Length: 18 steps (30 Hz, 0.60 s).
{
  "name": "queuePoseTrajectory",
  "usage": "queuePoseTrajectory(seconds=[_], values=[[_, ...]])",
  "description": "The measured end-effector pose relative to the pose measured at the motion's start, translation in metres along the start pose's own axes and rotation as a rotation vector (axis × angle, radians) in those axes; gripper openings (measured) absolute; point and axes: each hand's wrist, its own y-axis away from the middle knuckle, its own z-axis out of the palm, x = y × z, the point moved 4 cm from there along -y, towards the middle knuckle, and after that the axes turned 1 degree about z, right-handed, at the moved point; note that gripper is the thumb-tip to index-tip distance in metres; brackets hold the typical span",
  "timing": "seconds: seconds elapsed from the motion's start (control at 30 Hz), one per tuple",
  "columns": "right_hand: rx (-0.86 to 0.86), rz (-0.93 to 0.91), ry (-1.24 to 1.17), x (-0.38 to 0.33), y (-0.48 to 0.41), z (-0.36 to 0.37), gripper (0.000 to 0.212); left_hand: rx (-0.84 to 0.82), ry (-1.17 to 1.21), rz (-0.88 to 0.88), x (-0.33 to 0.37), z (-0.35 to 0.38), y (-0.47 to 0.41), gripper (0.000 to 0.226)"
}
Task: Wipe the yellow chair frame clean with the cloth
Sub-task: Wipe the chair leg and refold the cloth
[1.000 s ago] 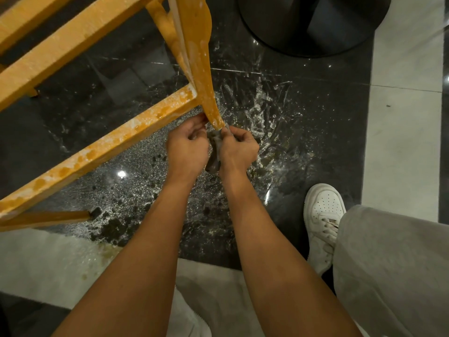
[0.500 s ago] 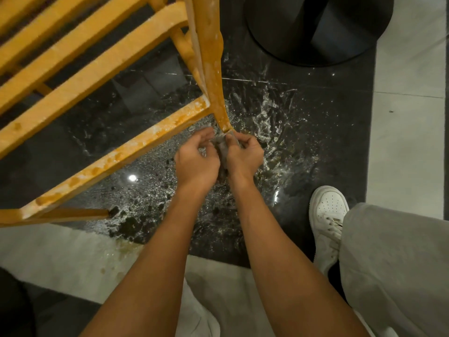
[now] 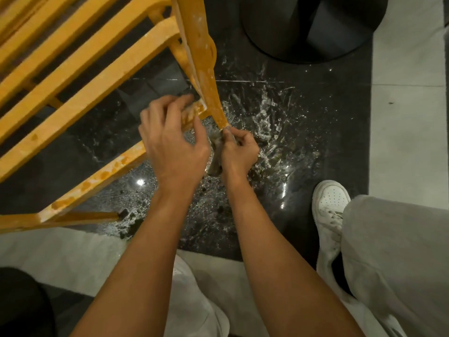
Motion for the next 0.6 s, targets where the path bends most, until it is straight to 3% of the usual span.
queuePoseTrajectory(seconds=[0.17,0.47,0.6], values=[[0.035,0.025,-0.018,-0.002,-0.002,-0.001,0.011,-0.161,0.044,-0.058,-0.007,0.019,-0.001,0.048],[0.028,0.048,-0.083,-0.013,0.009,0.002,0.014,-0.17,0.095,-0.077,-0.011,0.02,0.001,0.049],[-0.012,-0.032,-0.009,-0.02,0.013,0.004,0.01,-0.147,0.093,-0.059,-0.013,0.021,0.001,0.049]])
